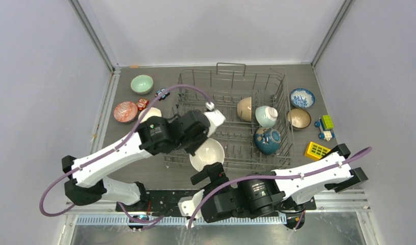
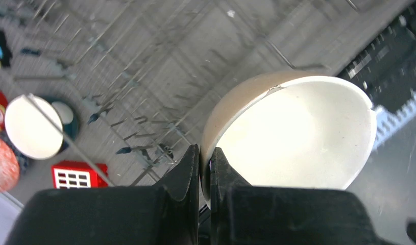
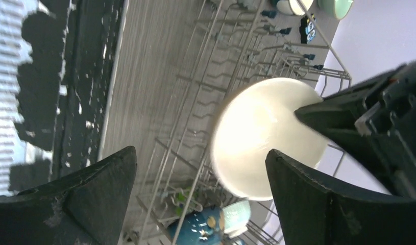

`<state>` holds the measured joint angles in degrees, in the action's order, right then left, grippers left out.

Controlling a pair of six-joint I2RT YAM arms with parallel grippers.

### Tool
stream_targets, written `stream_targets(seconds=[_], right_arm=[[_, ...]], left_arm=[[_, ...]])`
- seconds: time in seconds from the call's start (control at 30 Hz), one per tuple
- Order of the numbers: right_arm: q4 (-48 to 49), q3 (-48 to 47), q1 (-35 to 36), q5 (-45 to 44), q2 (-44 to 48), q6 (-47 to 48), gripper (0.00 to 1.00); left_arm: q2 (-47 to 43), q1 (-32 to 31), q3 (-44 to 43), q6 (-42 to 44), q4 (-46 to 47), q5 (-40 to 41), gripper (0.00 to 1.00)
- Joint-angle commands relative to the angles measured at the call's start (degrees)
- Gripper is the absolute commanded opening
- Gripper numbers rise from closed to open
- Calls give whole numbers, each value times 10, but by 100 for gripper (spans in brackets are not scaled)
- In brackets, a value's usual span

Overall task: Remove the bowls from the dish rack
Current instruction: Place the bowl at the center of the board.

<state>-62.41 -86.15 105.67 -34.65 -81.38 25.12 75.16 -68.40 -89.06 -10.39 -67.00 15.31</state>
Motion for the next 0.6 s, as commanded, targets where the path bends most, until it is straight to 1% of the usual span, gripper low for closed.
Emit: stream_targets(seconds=[0.0, 0.07, 0.13, 0.23, 0.33, 0.47, 0.57], right_arm=[[116, -7, 2, -9, 41, -42, 100], [159, 7, 2, -18, 51, -48, 100], [214, 35, 2, -31, 66, -48, 100], [341, 87, -2, -46, 97, -52, 100], [434, 125, -26, -48, 122, -85, 100], [525, 190, -70, -29, 178, -151, 100], [547, 224, -85, -39, 217, -185, 100]], left_arm=[[-88, 136, 20, -49, 95, 5, 0], [-126, 210, 32, -67, 118, -9, 0], [-156, 268, 35, -78, 121, 10, 0], [-188, 346, 39, -90, 107, 42, 0], [-206, 442, 62, -102, 98, 56, 0], [-225, 608, 112, -142, 95, 26, 0], [-230, 676, 161, -184, 110, 25, 0]])
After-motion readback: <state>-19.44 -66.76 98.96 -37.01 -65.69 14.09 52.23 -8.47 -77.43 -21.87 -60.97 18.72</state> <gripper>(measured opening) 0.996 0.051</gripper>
